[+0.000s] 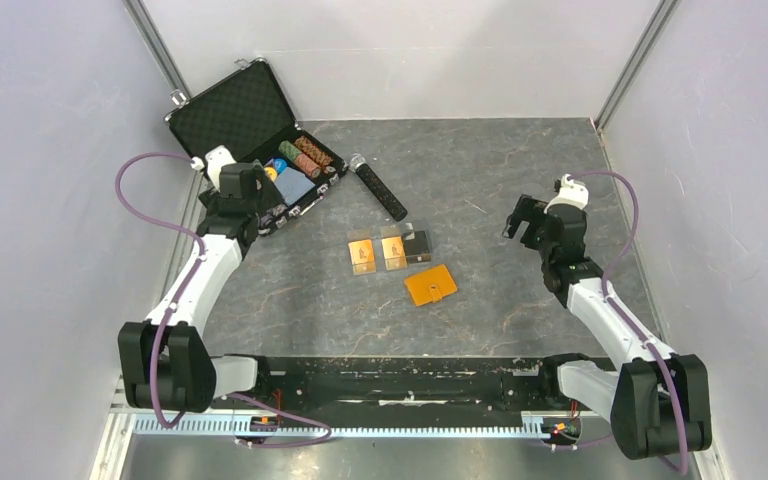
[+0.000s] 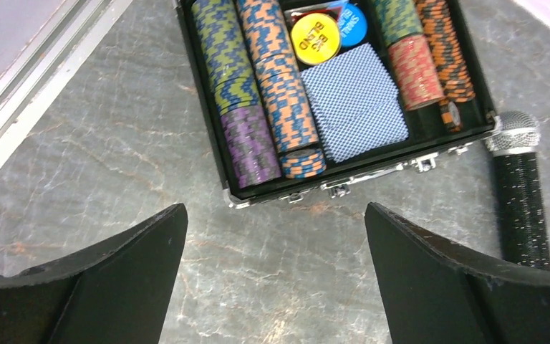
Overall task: Put the credit cards into the card holder
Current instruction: Pick up the nut test board at the center of the board.
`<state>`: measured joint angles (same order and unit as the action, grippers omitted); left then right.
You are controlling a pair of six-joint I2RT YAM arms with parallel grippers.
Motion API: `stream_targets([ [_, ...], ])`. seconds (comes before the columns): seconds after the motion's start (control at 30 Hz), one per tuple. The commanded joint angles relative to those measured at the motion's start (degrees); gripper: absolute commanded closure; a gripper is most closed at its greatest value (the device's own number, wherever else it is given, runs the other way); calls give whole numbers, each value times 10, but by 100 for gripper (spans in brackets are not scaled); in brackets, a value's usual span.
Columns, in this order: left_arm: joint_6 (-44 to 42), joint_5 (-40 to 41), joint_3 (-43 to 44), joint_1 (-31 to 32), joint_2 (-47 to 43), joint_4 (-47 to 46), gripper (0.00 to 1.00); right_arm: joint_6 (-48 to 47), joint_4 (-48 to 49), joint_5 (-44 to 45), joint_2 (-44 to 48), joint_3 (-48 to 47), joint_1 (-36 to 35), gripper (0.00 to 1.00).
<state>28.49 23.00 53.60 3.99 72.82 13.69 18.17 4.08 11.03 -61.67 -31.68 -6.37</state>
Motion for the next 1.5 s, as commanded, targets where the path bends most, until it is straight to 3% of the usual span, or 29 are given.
stream_targets([
  [0.0,-9,10,24,0,-18,58,0,23,-2,-25,8,8,0,2],
  [0.23,-12,-15,30,0,0,105,0,-7,-31,-21,29,2,0,2],
  [0.33,-57,-109,45,-3,6,130,0,-17,-39,-37,34,-5,0,2],
  [0.43,-62,-139,59,-4,6,134,0,-21,-61,-87,22,-20,0,2],
  [0.6,-36,-128,85,-6,5,143,0,-20,-100,-183,-52,-54,-11,2],
  [1.1,-56,-256,58,-8,-42,159,0,53,-103,-317,-273,-209,-173,1],
  [1.27,-39,-282,27,-8,-73,148,0,89,-102,-357,-349,-260,-195,14],
  [1.47,-27,-312,7,-8,-93,146,0,147,-94,-385,-442,-348,-228,44],
])
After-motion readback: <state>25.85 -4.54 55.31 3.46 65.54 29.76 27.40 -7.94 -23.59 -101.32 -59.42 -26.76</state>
